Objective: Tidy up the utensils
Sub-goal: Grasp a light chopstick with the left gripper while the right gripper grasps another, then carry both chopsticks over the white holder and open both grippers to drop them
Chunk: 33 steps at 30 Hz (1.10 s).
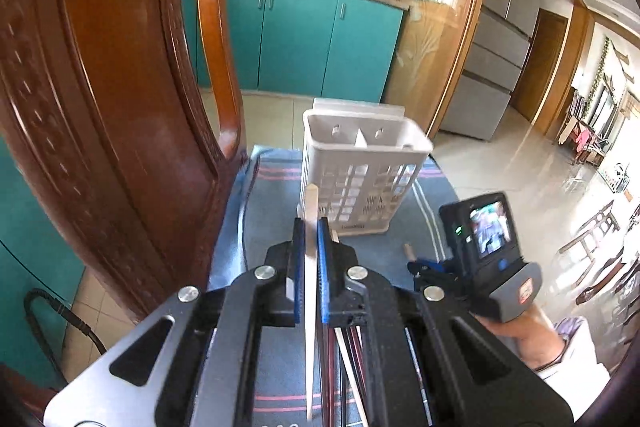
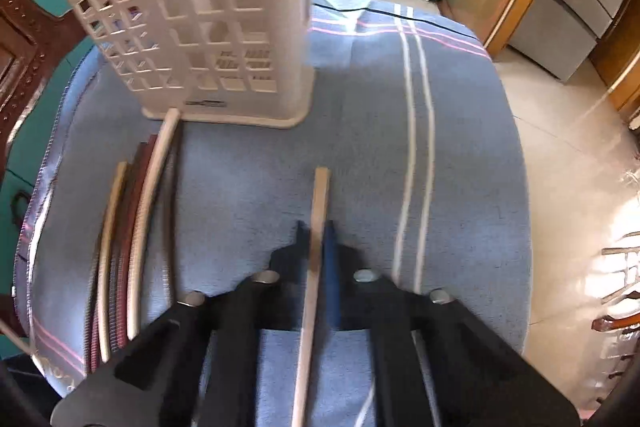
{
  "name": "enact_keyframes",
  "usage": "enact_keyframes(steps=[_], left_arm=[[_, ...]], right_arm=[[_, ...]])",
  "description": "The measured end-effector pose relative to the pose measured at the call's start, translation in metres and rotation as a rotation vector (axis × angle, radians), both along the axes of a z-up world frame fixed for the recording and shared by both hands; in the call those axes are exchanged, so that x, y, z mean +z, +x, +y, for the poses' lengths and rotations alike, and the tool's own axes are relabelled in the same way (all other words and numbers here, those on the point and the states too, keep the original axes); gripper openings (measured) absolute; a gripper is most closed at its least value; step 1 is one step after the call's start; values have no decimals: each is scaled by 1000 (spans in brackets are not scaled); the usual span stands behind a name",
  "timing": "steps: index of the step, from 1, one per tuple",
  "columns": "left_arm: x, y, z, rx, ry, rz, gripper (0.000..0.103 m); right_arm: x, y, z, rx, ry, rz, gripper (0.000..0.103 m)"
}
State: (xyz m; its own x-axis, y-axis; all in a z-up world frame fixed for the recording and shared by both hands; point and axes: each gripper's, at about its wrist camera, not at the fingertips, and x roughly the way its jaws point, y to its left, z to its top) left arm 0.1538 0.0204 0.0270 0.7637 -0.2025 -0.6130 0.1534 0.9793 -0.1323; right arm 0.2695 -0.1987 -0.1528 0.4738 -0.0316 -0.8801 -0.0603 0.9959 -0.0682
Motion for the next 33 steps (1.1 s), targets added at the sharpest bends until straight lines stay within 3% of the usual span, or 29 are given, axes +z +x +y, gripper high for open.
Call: enact_keyframes(steps=[5,9,16,21,24,27,29,33], left_arm=[[36,-12,1,-7,-15,-90,7],[74,-18,3,-11,-43,-195,7],[135,-14,12,29,-146,-384,7],[135,6,17,128,-207,-463,7],[120,28,17,166,-218,-442,7],[96,58,9,161,-207,-372,7],[81,69,1,164,-168,-346,7],[54,85,-11,163,-99,-291,7]], right_arm=[[32,-18,-12,-33,108,-65,6],[92,-50,-32,-44,241,-192,6],[216,-105,-41,-6,385,-519,6],[272,-112,-39,-40,403,-792,6],[286,-122,-41,-17,445,-907,6],[287,-117,-34,-32,369,-1001,7],[274,-105,-26,-30,312,-1011,6],[239,-70,-15,-15,249,-944,6]])
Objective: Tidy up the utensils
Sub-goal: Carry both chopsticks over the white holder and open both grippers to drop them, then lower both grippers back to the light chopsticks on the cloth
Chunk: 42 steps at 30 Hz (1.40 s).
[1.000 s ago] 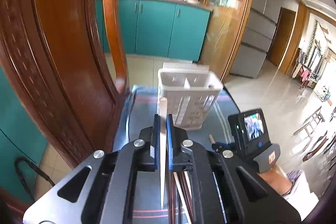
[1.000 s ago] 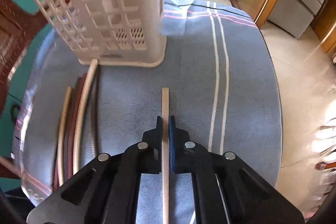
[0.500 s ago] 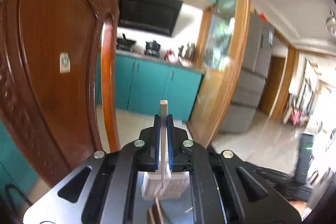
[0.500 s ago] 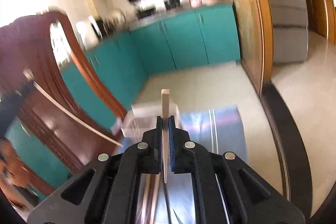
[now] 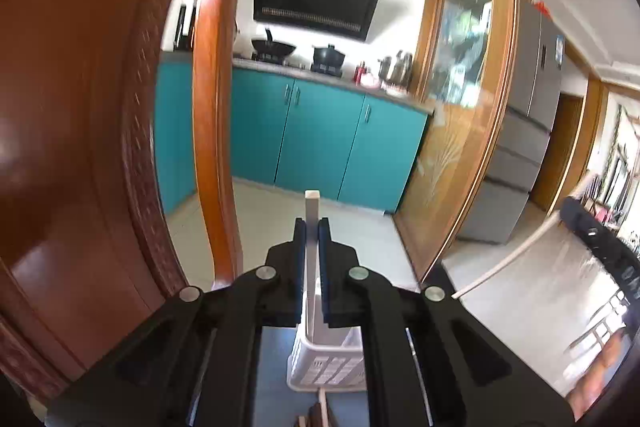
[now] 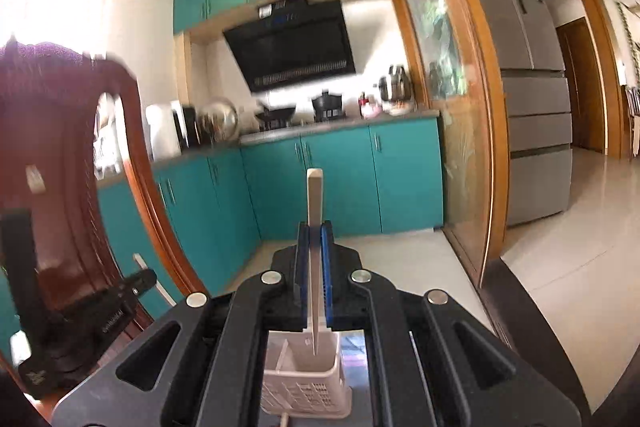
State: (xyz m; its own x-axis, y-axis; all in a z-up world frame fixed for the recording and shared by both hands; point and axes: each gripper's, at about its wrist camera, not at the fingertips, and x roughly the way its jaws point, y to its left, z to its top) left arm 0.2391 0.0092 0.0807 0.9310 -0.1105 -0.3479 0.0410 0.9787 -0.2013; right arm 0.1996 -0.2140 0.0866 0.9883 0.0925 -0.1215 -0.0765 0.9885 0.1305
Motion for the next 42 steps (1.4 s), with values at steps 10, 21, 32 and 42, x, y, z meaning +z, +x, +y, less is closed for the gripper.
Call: enact_keyframes(steps=[10,21,32,42], left_arm=[[-25,5,2,-21,9,69,8],[-21,-33,10,-39,63,11,22],[-53,-41,24,-81,-12,164,33],[-86,-24,29,-58,-27,371,40]], right_arm=[[-43,17,12,40,-70,108,7],[-49,-35,-26,80,-27,89,38],[-204,15,29,290,-205,716,29],[-246,34,82,394,-174,839,30]])
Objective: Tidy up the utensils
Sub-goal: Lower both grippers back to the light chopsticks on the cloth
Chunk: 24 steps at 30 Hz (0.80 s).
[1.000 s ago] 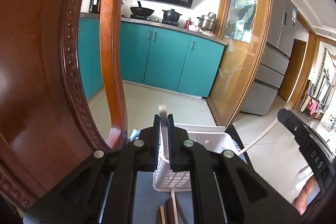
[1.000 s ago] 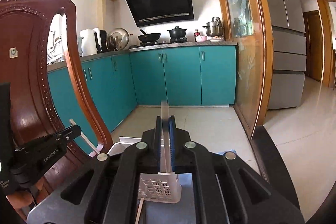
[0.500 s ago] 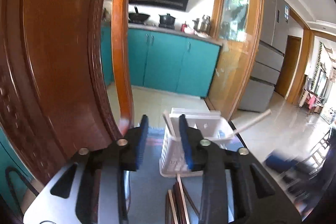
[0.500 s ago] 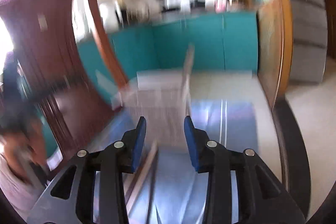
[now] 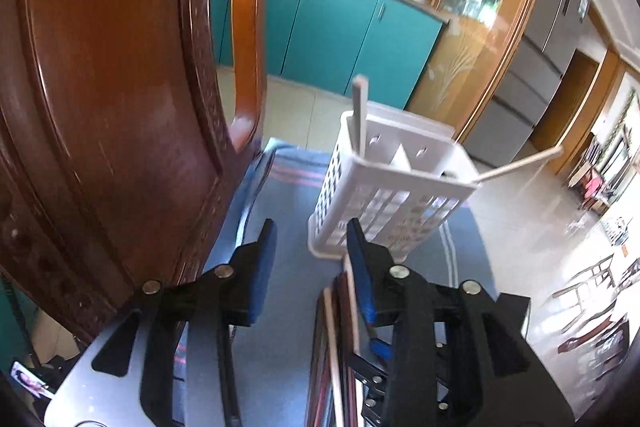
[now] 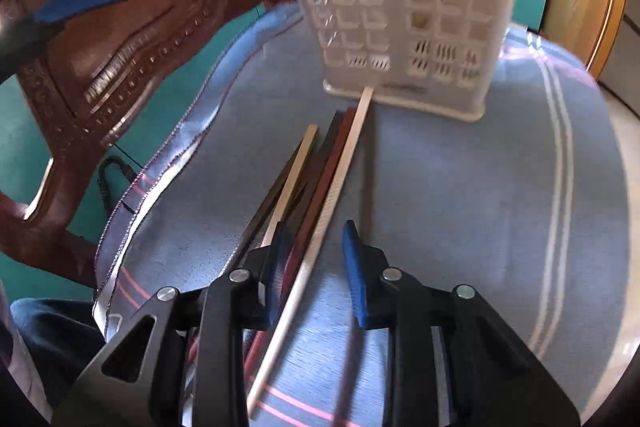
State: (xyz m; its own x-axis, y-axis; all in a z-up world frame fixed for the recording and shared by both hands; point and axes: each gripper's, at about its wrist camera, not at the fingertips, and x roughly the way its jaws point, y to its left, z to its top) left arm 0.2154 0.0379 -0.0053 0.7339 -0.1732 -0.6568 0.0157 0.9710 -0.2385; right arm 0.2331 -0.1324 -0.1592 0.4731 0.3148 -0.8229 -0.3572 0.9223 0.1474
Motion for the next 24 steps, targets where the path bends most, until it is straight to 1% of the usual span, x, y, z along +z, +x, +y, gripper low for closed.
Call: enact_keyframes(steps=[2,3,5,8,10,12,15,19,21,23,24], left_arm=[[-7,0,-1,-2,19,30,40],[-10,1,-1,-2,26,43,40],[-20,1,2,-1,39,81,40],[-31,5,2,-3,53,136,40],[-38,5,3,-10,63,164,42],[-41,5,3,-13,74,175,46],[-46,7,0,-18,95,196,47],[-59,9,-9,-33,125,237,48],[-64,13,-15,-46,139,258,49],[-70,15,-22,-56,155,275,50],[-73,15,-25,-61,163,281,51]], right_arm=[[-5,3,6,1,-6,11,30],[-6,3,9,-1,-16,1,30],[-5,7,9,-14,-6,10,23],[-5,10,-4,-62,24,28,19],[-4,13,-14,-91,41,40,18],[-2,15,-24,-119,69,51,7],[3,14,-38,-166,70,45,6],[3,18,-58,-239,68,68,7],[3,17,-67,-266,43,72,8],[-1,18,-75,-318,0,84,9],[-1,19,-79,-331,16,89,9]])
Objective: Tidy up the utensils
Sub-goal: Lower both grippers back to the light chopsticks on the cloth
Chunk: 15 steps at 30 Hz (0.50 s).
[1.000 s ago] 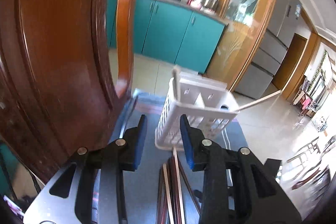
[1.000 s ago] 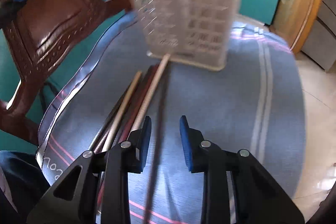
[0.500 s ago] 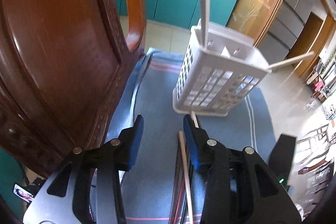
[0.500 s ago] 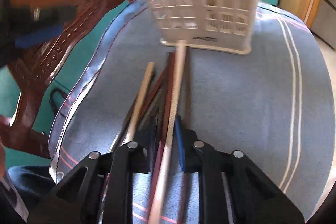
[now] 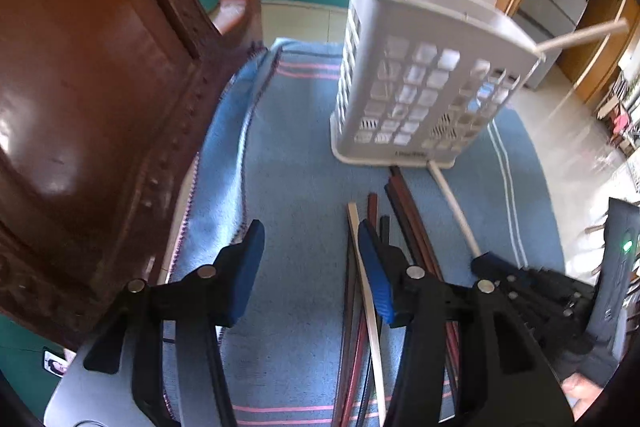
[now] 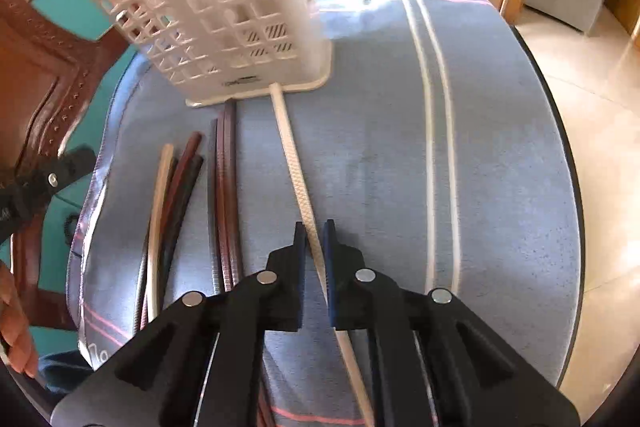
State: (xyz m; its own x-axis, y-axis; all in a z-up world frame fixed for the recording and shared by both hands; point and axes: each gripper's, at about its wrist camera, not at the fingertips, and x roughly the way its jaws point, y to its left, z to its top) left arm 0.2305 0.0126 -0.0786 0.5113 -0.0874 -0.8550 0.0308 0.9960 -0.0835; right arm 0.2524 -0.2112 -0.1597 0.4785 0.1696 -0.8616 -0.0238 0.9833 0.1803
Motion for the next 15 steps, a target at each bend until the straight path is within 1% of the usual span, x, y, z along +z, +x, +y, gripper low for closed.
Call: enact_keyframes(steps=[3,4,5,7,10,12,13,14,15], left_arm=[[-12,2,-9,-23,16,26,53],[-17,2,-10,-28,14,39,53],[-21,3,-11,-32,11,54,53],[-32,7,-15,-39,5,89,53],[-45,12,-22,-44,17,122,53],[-52,14,-25,-47,23,136,54],[-53,15,-24,-48,14,136,55],[-54,16,-25,-52,3,137,50],[-56,18,-25,-59,-9,139,40]], right_arm=[[3,-5,-12,-44,-4,-15,16],[5,-4,-14,-53,8,-27,20],[6,-3,-16,-59,20,-30,21],[9,-2,-21,-66,32,-31,21],[10,1,-21,-68,36,-31,21],[10,1,-19,-61,34,-35,21],[10,2,-18,-57,27,-39,21],[10,2,-16,-56,23,-41,22],[10,3,-16,-52,19,-45,22]])
